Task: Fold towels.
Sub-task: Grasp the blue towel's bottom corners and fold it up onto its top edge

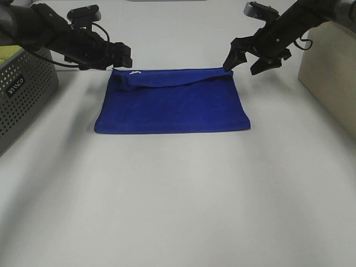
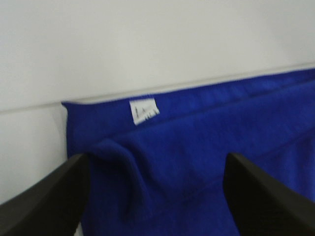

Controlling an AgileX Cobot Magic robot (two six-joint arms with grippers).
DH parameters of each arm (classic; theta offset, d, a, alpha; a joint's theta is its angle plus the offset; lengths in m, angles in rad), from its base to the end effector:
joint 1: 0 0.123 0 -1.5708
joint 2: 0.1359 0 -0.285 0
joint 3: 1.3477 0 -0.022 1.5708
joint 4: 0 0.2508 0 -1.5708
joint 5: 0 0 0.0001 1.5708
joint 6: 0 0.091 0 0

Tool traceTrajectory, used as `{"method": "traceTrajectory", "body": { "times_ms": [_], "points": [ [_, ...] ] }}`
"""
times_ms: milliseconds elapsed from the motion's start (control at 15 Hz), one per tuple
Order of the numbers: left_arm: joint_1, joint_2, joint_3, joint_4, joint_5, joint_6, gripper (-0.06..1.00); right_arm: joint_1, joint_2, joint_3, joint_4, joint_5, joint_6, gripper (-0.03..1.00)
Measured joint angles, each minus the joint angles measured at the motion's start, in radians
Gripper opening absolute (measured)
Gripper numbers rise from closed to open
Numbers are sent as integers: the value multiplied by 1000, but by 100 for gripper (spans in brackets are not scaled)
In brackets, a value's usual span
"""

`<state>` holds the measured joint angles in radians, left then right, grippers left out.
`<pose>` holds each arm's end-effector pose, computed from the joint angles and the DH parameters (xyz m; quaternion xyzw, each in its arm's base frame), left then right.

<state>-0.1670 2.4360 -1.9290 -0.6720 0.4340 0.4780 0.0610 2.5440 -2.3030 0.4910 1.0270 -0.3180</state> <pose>0.5296 -0.1135 0.1335 0.0606 0.9118 -0.1807 0.3636 0.5390 0.0697 0.1582 -0.0977 0.9502 0.2024 0.2157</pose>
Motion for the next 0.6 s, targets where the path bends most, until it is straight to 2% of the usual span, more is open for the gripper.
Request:
{"method": "traceTrajectory", "body": {
  "times_ms": [133,200,267,467,600],
  "points": [
    [30,0,0,65,175,-166,72,0,-18,-2,-42,154,67,85],
    [43,-1,0,81,244,-244,72,0,-18,-3,-42,176,73,85],
    [50,-1,0,90,305,-312,72,0,-18,-3,-42,181,84,85],
    [53,-1,0,108,431,-399,72,0,-26,14,-61,181,147,83],
    [53,-1,0,127,496,-444,72,0,-61,117,-68,182,152,81]
  ]
}}
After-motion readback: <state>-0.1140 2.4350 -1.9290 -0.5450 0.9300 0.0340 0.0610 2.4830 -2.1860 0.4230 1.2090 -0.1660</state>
